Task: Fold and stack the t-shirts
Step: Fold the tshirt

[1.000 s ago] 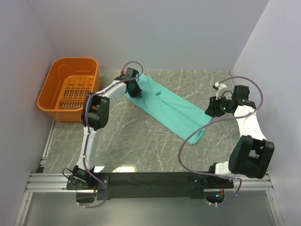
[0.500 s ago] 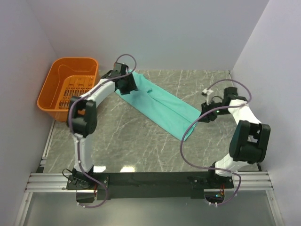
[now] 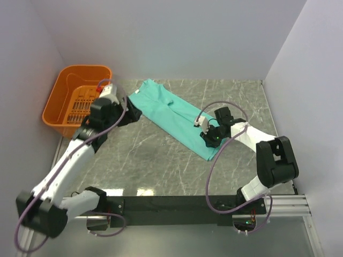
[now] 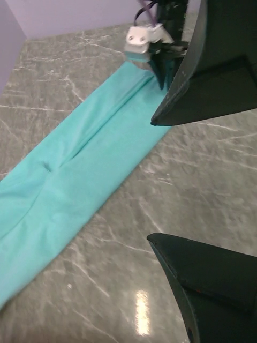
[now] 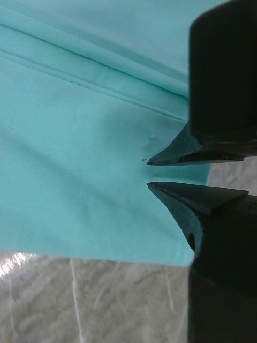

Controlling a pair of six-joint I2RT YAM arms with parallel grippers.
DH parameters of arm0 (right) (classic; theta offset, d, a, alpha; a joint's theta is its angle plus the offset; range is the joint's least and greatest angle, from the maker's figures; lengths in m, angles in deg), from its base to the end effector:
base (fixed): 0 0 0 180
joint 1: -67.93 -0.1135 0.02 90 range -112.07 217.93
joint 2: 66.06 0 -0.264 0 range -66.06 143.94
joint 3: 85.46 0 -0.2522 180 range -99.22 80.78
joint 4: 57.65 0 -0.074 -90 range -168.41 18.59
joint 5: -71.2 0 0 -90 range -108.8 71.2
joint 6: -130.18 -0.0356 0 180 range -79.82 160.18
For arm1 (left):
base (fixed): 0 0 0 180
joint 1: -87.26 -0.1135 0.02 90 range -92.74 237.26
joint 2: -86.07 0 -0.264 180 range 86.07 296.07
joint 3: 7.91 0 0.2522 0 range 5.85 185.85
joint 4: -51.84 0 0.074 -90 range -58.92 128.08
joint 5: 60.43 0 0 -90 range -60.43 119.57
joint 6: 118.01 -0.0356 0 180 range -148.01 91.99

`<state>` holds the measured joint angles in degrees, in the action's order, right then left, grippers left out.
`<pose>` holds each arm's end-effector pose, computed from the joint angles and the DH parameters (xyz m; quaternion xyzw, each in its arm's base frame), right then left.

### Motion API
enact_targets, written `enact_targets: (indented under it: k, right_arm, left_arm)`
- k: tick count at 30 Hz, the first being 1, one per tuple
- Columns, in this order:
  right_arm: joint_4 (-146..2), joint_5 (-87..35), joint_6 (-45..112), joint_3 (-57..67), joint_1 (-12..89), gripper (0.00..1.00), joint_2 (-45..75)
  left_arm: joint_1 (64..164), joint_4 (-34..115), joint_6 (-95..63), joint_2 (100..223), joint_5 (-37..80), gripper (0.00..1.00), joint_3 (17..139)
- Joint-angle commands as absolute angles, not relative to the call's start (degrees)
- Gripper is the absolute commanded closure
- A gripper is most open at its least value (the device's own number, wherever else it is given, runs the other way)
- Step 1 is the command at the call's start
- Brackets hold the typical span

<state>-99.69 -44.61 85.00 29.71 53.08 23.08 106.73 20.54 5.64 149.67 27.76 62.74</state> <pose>0.2748 0.0889 0.1765 -0.5143 0.8048 0.1595 0.2495 0.2380 -0.0853 0.3359 -0.0951 0.8344 -0.2545 0.4795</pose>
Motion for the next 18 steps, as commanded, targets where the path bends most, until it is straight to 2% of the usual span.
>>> enact_targets:
  k: [1, 4, 11, 18]
  right_arm:
    - [-93.39, -36.74, 81.76, 28.05, 49.40, 0.74, 25.26]
    - [-93.56, -33.23, 82.28, 28.75, 46.58, 0.76, 26.22]
    - [-98.30, -29.44, 83.86, 30.51, 39.46, 0.78, 26.49]
    - [-101.64, -31.10, 83.16, 31.92, 25.77, 0.79, 25.78]
  left_arm:
    - [106.42, 19.46, 6.09, 139.72, 31.76, 0.12, 57.47]
    - [106.25, 17.70, 7.76, 132.95, 32.38, 0.08, 54.12]
    - [106.25, 13.21, 11.80, 124.40, 30.01, 0.08, 50.33]
    - [106.25, 12.24, 14.71, 118.77, 26.59, 0.08, 47.08]
